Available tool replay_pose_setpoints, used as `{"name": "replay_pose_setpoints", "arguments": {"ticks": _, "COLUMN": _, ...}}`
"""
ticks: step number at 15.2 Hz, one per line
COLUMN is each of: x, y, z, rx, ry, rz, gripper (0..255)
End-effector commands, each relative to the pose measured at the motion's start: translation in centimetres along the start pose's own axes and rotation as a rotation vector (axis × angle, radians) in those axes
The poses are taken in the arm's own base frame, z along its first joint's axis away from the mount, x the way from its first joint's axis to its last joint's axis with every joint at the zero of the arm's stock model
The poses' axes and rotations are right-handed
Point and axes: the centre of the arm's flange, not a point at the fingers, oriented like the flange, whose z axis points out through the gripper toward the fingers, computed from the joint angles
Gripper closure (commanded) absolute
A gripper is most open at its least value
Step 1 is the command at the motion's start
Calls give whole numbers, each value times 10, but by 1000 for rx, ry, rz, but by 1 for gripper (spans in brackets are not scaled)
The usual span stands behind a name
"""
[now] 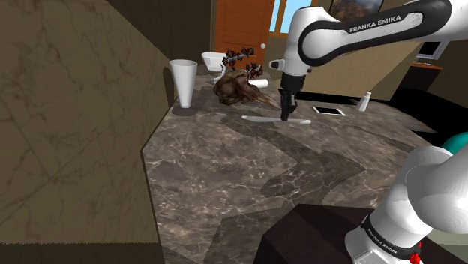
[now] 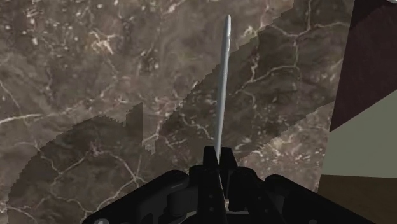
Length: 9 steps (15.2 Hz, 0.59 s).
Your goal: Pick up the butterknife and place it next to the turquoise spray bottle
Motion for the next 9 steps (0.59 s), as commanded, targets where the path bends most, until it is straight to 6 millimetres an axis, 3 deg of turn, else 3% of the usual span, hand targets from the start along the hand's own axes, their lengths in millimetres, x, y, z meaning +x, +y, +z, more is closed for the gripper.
{"name": "replay_pose_setpoints", "arguments": {"ticks": 1, "x": 0, "y": 0, "z": -11, "rx": 0, "ry": 0, "rz": 0, "gripper": 255}}
{"name": "replay_pose_setpoints", "arguments": {"ticks": 9, "x": -2, "y": 0, "z": -53, "rx": 0, "ry": 0, "rz": 0, "gripper": 255}}
